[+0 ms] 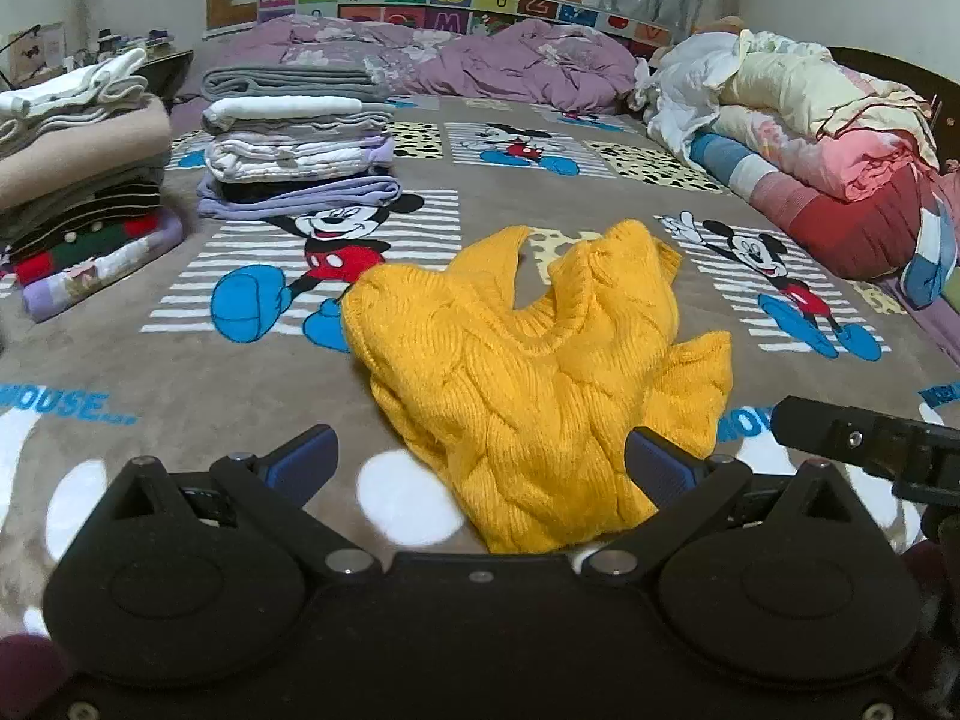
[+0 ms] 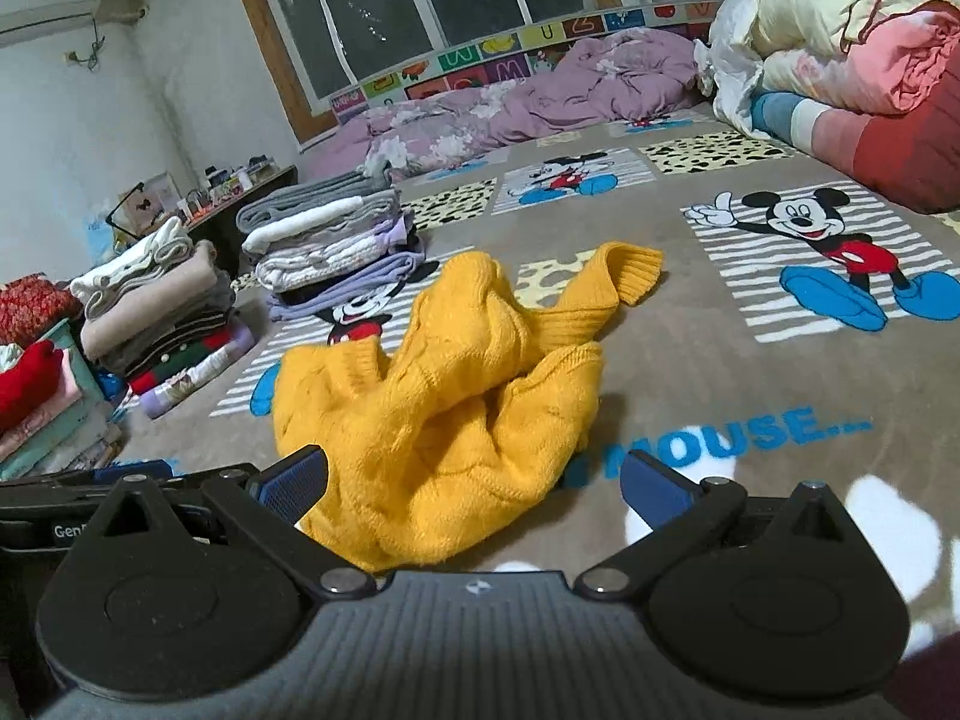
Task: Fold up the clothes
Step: 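Lower both tools onto the yellow sweater and close both grippers on it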
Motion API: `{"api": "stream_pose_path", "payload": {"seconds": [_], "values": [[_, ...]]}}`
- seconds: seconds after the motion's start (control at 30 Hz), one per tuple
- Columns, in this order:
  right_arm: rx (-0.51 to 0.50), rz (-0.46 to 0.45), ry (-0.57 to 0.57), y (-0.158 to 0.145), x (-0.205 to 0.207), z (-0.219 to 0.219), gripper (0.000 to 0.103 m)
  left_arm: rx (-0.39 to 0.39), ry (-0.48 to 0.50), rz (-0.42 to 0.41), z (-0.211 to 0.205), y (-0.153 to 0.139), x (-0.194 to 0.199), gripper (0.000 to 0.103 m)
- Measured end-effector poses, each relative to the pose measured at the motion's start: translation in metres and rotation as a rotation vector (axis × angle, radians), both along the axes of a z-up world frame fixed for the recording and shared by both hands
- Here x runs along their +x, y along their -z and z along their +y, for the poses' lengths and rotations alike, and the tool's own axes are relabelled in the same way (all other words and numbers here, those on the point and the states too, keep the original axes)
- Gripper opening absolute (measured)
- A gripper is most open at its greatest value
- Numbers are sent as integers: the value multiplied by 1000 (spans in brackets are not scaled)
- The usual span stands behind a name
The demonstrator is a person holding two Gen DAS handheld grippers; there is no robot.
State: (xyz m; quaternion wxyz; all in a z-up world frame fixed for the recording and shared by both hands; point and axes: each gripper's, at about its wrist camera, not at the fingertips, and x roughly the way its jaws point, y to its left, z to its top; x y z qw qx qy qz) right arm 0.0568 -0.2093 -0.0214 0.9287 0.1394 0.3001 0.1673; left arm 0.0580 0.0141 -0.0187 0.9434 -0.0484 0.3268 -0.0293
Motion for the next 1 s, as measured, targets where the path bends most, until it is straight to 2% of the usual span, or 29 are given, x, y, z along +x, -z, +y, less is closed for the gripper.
{"api": "stream_pose_path", "payload": {"seconds": [0.27, 0.47, 0.67, 0.77, 0.9, 1.0], "values": [[19, -39, -30, 5, 24, -1, 103, -77, 58, 4, 12, 7, 30, 103], [50, -49, -71, 3, 48, 2, 103, -148, 31, 24, 27, 13, 56, 103], [29, -66, -121, -1, 76, 11, 103, -123, -5, 17, 40, 15, 78, 103], [11, -61, -146, 0, 90, 17, 103, -134, -8, 19, 47, 18, 93, 103], [15, -63, -161, 3, 106, 24, 103, -177, -34, 22, 57, 26, 107, 103], [1, -64, -171, 7, 118, 29, 100, -239, -64, 16, 65, 33, 111, 102]]}}
